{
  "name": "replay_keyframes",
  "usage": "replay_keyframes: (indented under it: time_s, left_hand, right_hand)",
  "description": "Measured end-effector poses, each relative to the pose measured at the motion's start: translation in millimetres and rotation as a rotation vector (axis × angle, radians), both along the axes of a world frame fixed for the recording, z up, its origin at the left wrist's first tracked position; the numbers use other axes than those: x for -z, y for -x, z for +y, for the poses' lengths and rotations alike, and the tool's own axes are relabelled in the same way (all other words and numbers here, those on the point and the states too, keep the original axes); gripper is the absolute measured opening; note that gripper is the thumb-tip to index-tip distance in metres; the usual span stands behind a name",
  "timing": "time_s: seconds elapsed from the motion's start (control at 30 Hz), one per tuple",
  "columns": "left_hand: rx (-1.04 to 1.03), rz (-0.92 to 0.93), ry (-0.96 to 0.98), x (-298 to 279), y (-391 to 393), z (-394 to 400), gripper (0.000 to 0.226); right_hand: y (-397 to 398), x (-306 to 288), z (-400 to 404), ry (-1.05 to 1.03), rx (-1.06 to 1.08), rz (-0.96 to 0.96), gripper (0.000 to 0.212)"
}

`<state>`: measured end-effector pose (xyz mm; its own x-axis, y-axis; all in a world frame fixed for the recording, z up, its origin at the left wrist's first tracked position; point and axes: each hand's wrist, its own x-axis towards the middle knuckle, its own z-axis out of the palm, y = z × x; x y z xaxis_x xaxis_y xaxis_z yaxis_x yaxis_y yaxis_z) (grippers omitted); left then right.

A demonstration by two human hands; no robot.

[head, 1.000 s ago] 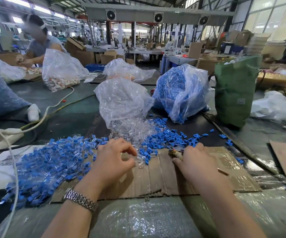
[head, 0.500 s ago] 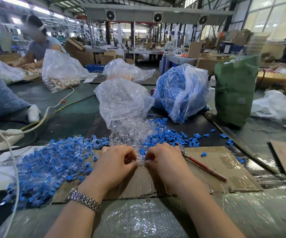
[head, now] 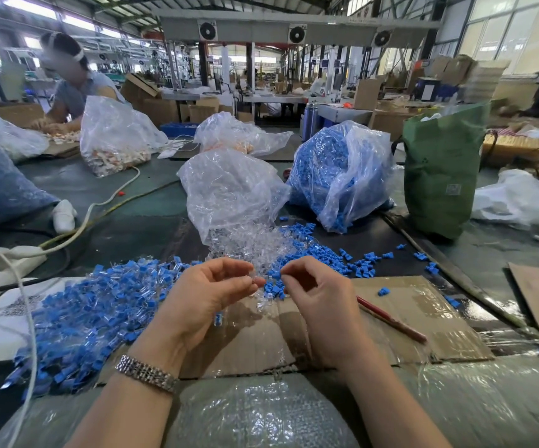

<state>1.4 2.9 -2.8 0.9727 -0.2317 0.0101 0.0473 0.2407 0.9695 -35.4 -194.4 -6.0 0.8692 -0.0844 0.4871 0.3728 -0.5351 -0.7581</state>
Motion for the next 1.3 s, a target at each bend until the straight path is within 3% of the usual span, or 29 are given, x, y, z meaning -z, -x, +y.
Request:
replay_keyframes:
  time_s: [0.27,0.6,0.77,0.83,0.87,0.97,1.03,1.2,1.3]
  left_hand:
    - [0.041,-0.009,-0.044,-3.4,3.9,-6.9,0.023]
    - [0.087,-0.029,-0.076,-6.2,8.6,-9.3,0.020]
    - [0.075,0.001,-0.032,-5.8,7.7,-8.4,0.022]
    - [0.061,0.025,0.014,-5.8,6.9,-6.9,0.025]
    - [0.061,0.035,0.045,-5.8,6.3,-5.7,0.026]
    - [0.060,0.054,0.136,-6.1,4.2,-4.5,0.028]
    - [0.063,0.067,0.172,-6.6,3.1,-4.5,0.025]
    - [0.070,0.096,0.212,-6.4,3.2,-2.3,0.022]
    - [0.041,0.089,0.232,-6.8,3.4,-2.4,0.021]
  right_hand:
    - [1.1,0.8,8.7,0.101,-0.060,-0.120,0.010]
    - [3.2,-0.5,8.8,0.225,-0.094,-0.131,0.009]
    - [7.8,-8.4,7.0,0.050,-0.027,-0.118,0.015]
    - [8.0,-12.1,-0.7,0.082,0.118,-0.046,0.019]
    - [6.6,-13.4,-7.4,0.216,0.236,0.048,0.026]
    - [7.4,-16.5,-26.2,0.703,0.520,0.534,0.060]
    - [9.1,-17.5,-34.1,0.803,0.518,0.713,0.064]
    - [9.1,-22.8,-39.5,0.832,0.431,0.643,0.027]
    - [10.2,-32.6,-37.9,0.491,0.295,0.643,0.030]
